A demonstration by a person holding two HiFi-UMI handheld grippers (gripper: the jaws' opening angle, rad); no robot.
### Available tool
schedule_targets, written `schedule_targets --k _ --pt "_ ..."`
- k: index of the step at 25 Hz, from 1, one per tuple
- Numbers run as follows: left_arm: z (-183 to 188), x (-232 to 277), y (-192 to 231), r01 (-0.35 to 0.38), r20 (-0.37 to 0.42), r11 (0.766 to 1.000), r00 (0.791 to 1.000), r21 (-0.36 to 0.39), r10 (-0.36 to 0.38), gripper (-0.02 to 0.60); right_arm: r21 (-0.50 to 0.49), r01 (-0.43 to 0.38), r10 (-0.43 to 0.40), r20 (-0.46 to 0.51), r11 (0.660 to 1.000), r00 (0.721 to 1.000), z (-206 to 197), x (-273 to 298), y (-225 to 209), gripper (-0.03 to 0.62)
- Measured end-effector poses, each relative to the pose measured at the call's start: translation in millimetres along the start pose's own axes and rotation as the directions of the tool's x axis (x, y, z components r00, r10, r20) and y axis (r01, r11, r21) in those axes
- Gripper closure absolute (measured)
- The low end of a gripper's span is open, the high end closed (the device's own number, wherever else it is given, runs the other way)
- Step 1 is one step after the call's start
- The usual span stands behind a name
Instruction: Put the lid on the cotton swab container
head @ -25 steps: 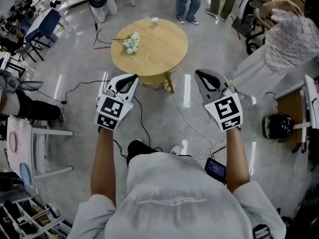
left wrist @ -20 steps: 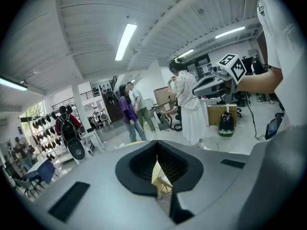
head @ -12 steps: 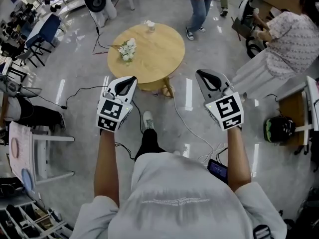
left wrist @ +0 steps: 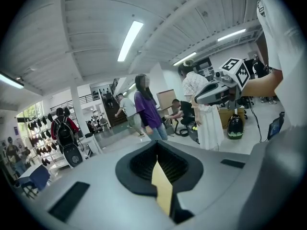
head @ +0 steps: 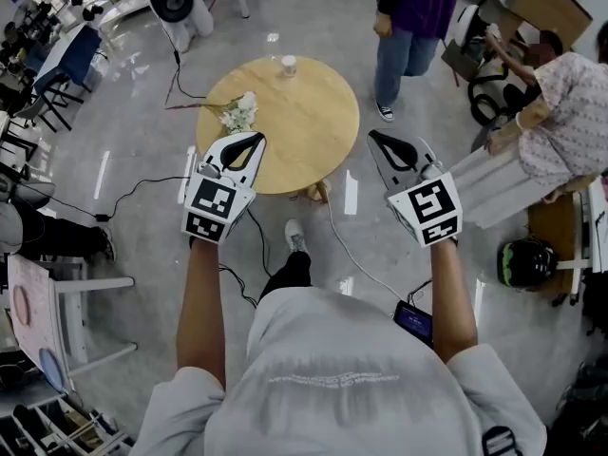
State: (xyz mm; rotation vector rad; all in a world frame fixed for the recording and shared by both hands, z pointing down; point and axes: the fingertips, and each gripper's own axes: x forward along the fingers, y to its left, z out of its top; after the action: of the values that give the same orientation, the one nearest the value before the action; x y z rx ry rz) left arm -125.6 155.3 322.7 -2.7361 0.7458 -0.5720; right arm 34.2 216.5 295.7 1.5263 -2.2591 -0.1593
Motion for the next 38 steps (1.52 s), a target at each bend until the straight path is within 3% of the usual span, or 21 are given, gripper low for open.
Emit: schedule_targets --k 9,19,31,38 --pt "-26 66 125 0.004 -0.008 0.999 1.000 -0.047 -0.005 0.563 -0.008 0.019 -0.019 -0.025 1.000 1.000 30 123 -50 0.568" --pt "-52 135 208 0.037 -0.014 0.995 0.999 -0.088 -0.039 0.563 0.023 0.048 -0.047 -0.070 0.999 0.996 28 220 -101 0.568" --pt "-102 193 255 0.015 -0.062 0.982 0.998 -0.190 -0.028 0.563 0.048 0.041 -0.033 -0.153 0.998 0.988 -5 276 -133 0.567" --pt "-132 228 258 -0.002 -0.110 0.953 0.993 -0.304 -0.033 0.563 0.071 0.015 -0.002 -0.178 0.997 0.984 -28 300 -158 0.568"
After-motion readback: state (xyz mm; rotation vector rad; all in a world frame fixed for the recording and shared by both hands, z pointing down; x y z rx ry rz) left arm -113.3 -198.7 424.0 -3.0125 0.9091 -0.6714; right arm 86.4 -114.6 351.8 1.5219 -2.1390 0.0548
